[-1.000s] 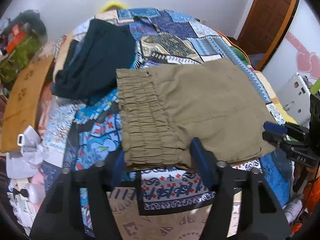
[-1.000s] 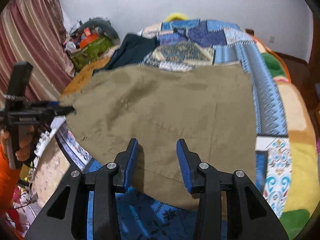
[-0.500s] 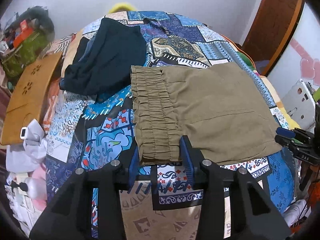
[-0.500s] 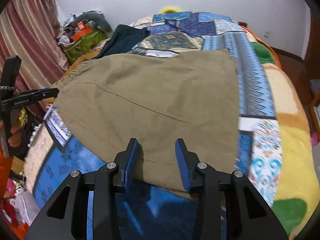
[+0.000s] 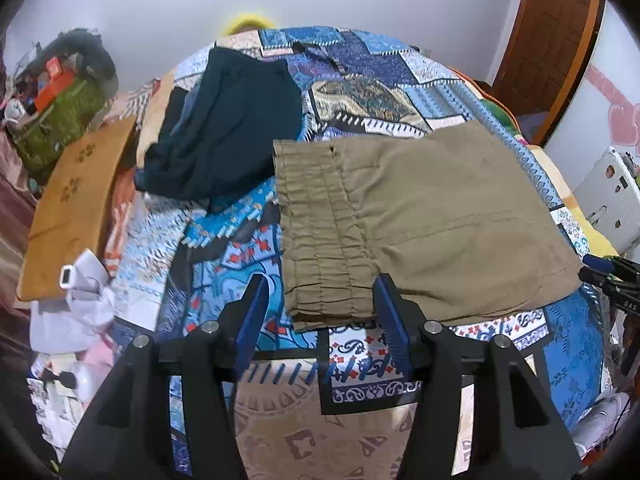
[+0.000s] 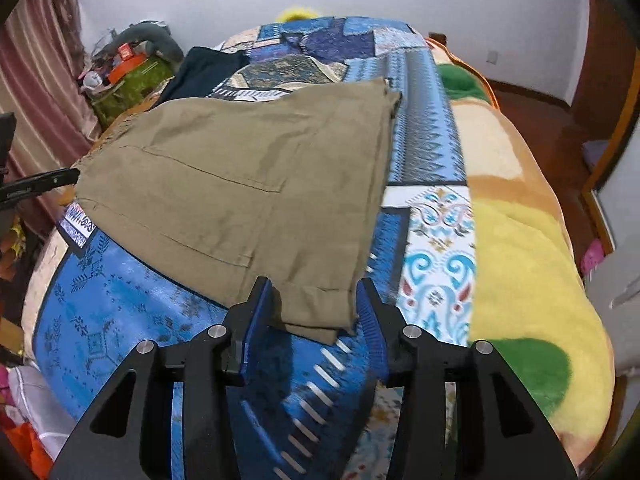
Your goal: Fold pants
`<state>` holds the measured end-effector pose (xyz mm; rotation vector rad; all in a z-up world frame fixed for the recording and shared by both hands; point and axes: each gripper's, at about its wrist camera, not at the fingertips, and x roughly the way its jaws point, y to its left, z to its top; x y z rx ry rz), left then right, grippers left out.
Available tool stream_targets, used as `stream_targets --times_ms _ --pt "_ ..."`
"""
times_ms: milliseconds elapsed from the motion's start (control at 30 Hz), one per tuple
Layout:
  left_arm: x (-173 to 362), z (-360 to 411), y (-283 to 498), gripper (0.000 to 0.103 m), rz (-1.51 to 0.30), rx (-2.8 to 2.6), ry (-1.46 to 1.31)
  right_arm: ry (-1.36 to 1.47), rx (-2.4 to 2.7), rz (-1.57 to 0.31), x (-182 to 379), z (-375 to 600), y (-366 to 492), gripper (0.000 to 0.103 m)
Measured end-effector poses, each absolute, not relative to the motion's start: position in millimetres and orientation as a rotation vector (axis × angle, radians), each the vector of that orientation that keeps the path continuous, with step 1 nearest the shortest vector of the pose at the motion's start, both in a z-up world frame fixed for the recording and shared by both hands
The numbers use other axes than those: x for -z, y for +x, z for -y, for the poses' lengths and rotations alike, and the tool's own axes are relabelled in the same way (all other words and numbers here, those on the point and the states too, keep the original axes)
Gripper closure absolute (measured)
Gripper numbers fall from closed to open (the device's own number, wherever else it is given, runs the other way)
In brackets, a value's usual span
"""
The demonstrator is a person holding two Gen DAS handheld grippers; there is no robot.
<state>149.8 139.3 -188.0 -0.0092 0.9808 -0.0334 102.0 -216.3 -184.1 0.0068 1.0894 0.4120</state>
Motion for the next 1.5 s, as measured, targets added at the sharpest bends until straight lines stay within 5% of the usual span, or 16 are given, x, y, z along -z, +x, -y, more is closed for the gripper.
stream_targets --times_ms 133,533,1233,1367,1500 --pt "166 -145 157 0.032 -0.926 0.026 -0.013 0.006 -0.401 -1.045 168 222 110 0.063" --pt "145 -163 233 0.028 -0.897 -0.041 -0.042 -0.003 -0.418 -0.869 128 211 184 0.058" --pt "234 -167 321 0.023 -1.136 0.042 -0.109 -0.005 -0.411 -1.093 231 193 363 0.058" --pt "242 -167 318 0.023 -1.140 0.058 -0.112 -0.014 -0.402 -1.154 251 189 378 0.081" --pt "244 -170 317 0.042 -1.123 0.065 -0.153 -0.078 -0.405 -1.140 258 185 374 0.094"
